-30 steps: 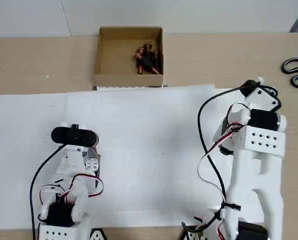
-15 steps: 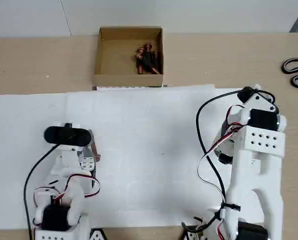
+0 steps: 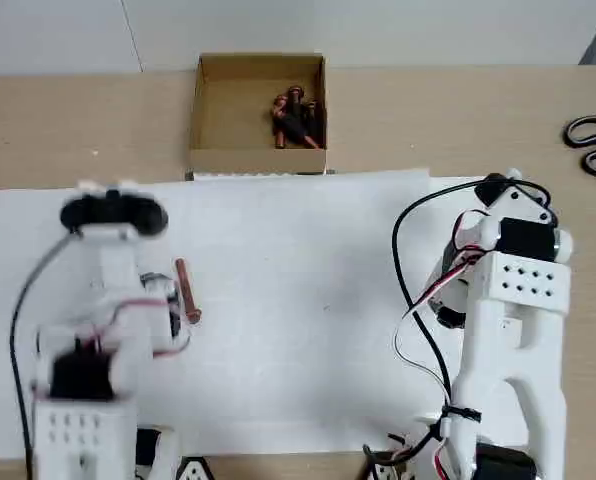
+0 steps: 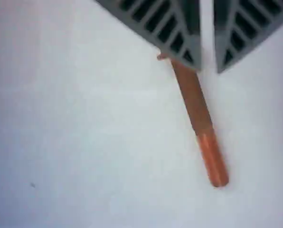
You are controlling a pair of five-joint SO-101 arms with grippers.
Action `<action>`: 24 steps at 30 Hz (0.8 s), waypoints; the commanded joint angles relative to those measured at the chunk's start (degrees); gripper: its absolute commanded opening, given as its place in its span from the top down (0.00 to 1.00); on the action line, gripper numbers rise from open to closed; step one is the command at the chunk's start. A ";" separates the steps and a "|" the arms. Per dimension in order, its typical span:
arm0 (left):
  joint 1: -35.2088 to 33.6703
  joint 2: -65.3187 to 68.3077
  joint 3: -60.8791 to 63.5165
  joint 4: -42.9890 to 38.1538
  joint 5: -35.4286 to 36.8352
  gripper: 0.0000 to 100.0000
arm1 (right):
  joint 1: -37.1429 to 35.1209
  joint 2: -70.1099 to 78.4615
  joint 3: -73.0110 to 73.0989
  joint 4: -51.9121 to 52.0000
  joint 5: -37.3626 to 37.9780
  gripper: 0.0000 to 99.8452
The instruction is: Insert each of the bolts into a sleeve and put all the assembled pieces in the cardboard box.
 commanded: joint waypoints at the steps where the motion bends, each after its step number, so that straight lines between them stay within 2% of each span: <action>1: 0.26 22.15 -21.23 10.46 2.20 0.99 | -0.13 -2.07 -1.49 0.57 0.09 1.00; 5: 1.05 40.79 -36.18 20.40 2.02 0.99 | -0.13 -2.07 -1.49 0.66 0.09 1.00; 8: 2.90 49.32 -37.85 20.40 2.29 0.99 | -0.13 -2.07 -1.49 0.66 0.09 1.00; 14: 4.57 57.32 -37.93 19.34 5.01 0.99 | -0.13 -2.07 -1.41 2.15 0.09 1.00; 24: 4.48 61.98 -38.11 14.33 2.02 0.98 | -0.04 -2.15 2.99 2.07 0.09 1.00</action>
